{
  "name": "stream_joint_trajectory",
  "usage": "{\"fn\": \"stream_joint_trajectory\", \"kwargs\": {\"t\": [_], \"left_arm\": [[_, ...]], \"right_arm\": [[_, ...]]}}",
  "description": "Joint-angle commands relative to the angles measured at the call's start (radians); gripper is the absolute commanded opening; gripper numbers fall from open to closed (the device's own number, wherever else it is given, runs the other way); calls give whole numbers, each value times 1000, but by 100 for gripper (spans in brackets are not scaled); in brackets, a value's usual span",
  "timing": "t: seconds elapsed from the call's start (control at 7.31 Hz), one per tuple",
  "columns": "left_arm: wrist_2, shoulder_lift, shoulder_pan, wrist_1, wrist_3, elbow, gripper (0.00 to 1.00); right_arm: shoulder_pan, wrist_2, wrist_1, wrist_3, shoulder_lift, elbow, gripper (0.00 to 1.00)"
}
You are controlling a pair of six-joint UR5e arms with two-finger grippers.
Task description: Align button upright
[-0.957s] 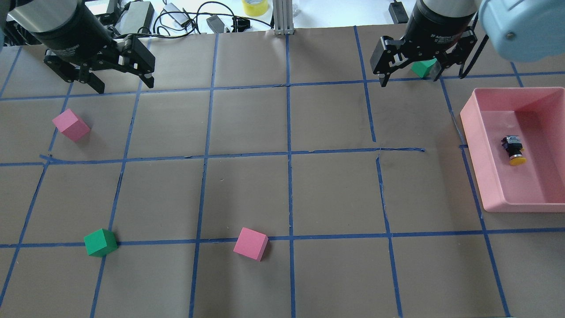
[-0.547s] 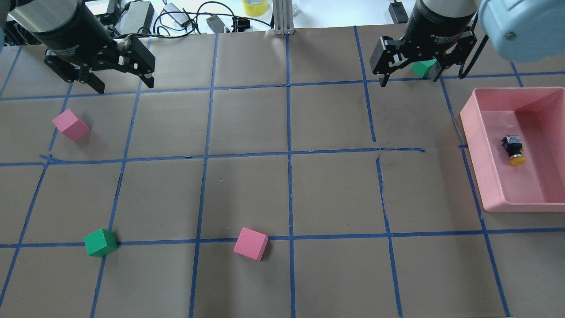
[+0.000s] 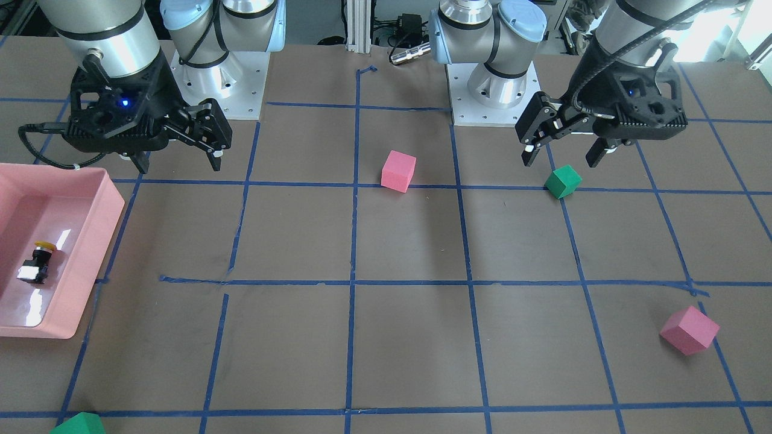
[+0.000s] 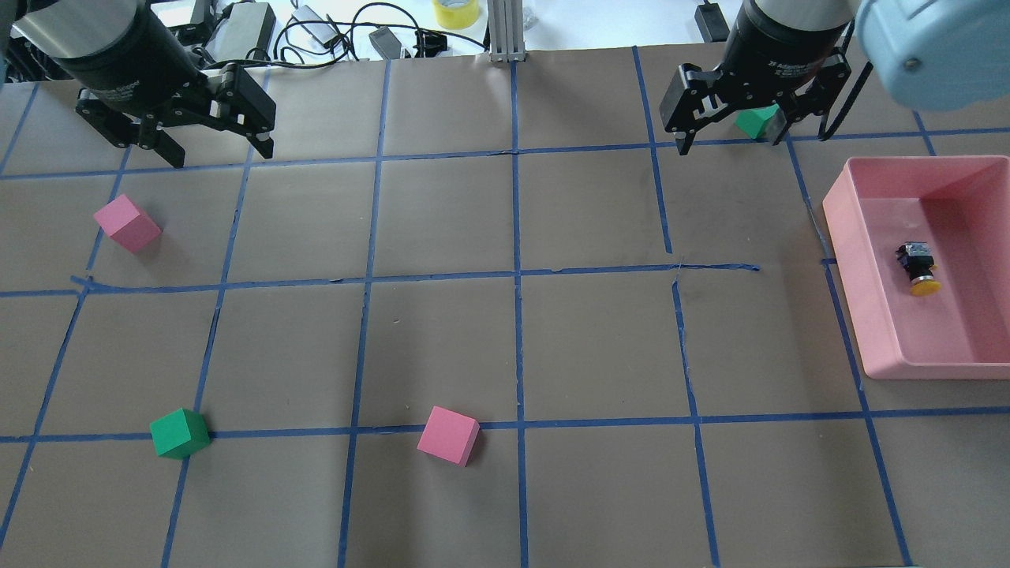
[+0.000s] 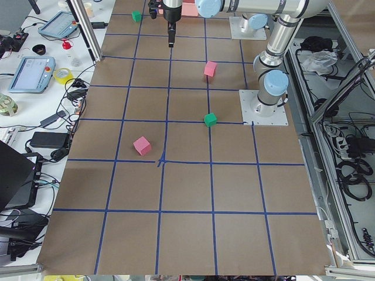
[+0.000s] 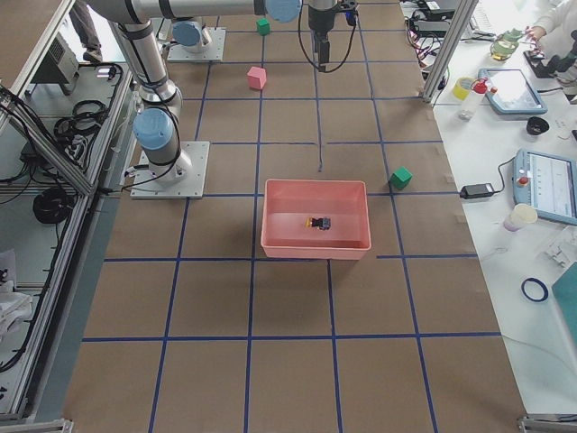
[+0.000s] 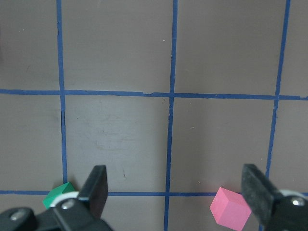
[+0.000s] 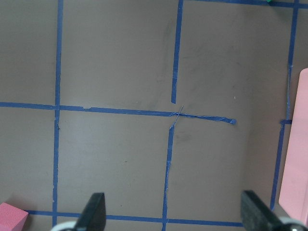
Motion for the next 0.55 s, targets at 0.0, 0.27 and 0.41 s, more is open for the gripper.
{"fn": "stream_joint_trajectory", "kwargs": {"t": [0.0, 0.27, 0.41], "left_arm": [[4, -12, -2, -5, 7, -4, 100], [7, -13, 2, -59, 8, 16, 100], [77, -25, 4, -63, 8, 28, 100]], "right_arm": [[-1, 0, 1, 3, -1, 0, 100], [-1, 0, -5, -1, 2, 0, 100], [-6, -12, -2, -4, 0, 0, 100]]}}
